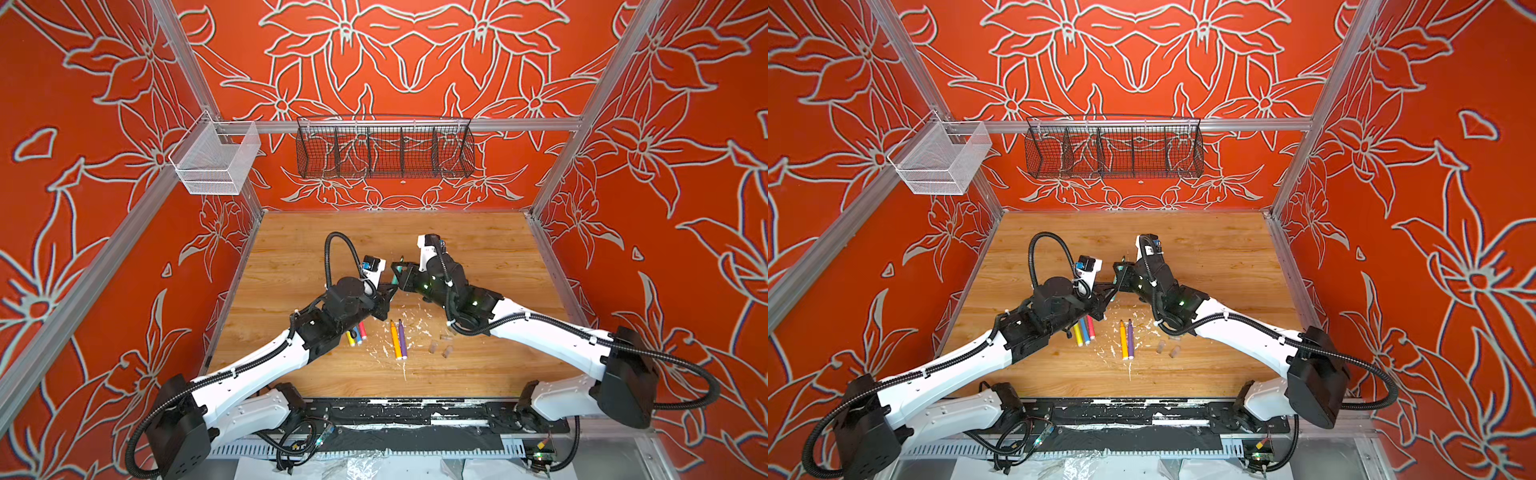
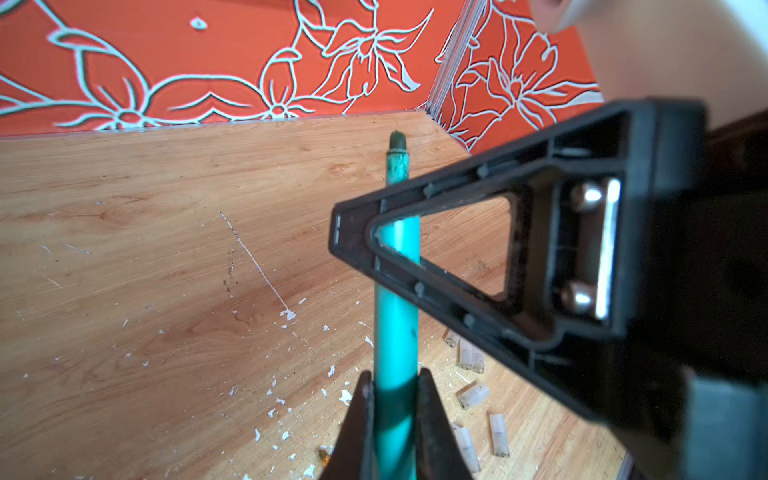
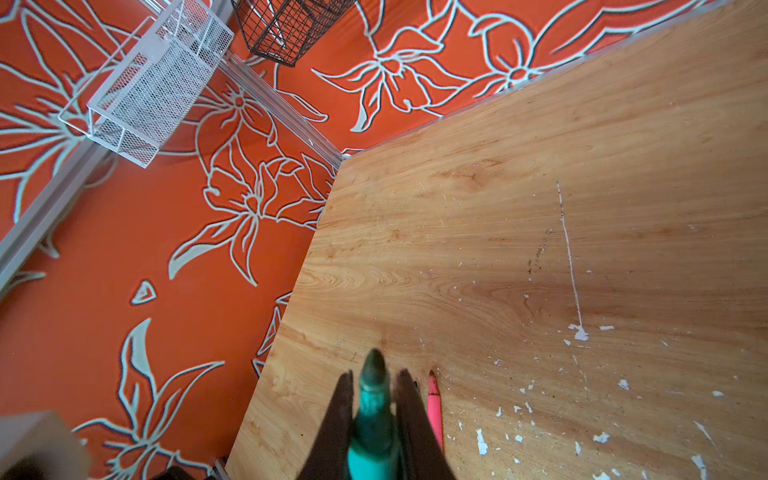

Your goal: Insert the pens into the pen caps

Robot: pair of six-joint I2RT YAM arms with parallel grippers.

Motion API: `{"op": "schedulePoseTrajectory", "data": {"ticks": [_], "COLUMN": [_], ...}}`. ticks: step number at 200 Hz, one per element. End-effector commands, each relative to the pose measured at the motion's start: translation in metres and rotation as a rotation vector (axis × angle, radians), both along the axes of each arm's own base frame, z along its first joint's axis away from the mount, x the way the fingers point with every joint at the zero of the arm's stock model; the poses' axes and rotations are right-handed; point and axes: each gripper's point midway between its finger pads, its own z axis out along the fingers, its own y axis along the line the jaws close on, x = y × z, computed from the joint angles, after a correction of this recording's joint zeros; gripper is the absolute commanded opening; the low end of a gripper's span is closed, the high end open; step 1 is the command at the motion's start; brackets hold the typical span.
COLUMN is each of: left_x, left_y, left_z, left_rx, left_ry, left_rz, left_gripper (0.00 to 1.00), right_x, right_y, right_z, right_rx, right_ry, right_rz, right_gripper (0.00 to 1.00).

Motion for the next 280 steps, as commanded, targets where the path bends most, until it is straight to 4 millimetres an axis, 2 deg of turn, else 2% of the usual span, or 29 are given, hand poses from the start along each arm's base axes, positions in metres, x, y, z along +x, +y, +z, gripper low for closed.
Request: {"op": "schedulePoseTrajectory", "data": {"ticks": [1, 13, 32, 82, 134, 142, 153, 167, 198, 217, 280], "left_x": [-0.003, -0.003, -0.002, -0.002, 0.0, 0.001, 0.002, 0.004, 0.011, 0.015, 0.02], "left_y": [-0.004, -0.002, 0.0, -0.002, -0.003, -0.003, -0.002, -0.002, 0.01, 0.018, 0.023], "left_z": [0.017, 0.015, 0.015, 0.015, 0.014, 0.011, 0.011, 0.009, 0.004, 0.002, -0.014], "left_rx": [-0.04, -0.041, -0.037, -0.033, -0.027, -0.022, -0.02, -0.016, -0.02, -0.021, 0.0], "left_ry": [-0.065, -0.068, -0.069, -0.063, -0.059, -0.053, -0.05, -0.043, -0.06, -0.075, -0.104], "left_rz": [-0.031, -0.024, -0.013, -0.02, -0.017, -0.013, -0.004, 0.001, 0.081, 0.119, 0.139], "left_gripper": [0.27, 0.33, 0.37, 0.35, 0.0, 0.0, 0.0, 0.0, 0.0, 0.0, 0.0], "right_x": [-0.007, -0.013, -0.021, -0.027, -0.025, -0.025, -0.026, -0.028, -0.037, -0.045, -0.084], "right_y": [0.009, 0.012, 0.013, 0.015, 0.008, 0.006, 0.003, -0.004, -0.025, -0.044, -0.107], "right_z": [0.012, 0.014, 0.017, 0.023, 0.021, 0.022, 0.022, 0.022, 0.023, 0.013, -0.052], "right_rx": [0.047, 0.06, 0.065, 0.059, 0.035, 0.033, 0.026, 0.019, -0.061, -0.164, -0.418], "right_ry": [0.003, -0.004, -0.018, -0.041, -0.047, -0.051, -0.057, -0.061, -0.067, -0.028, 0.144], "right_rz": [0.003, 0.015, 0.02, 0.025, -0.003, -0.008, -0.013, -0.025, -0.032, -0.042, -0.079], "right_gripper": [0.0, 0.0, 0.0, 0.0, 0.0, 0.0, 0.08, 0.21, 0.4, 0.41, 0.43]}}
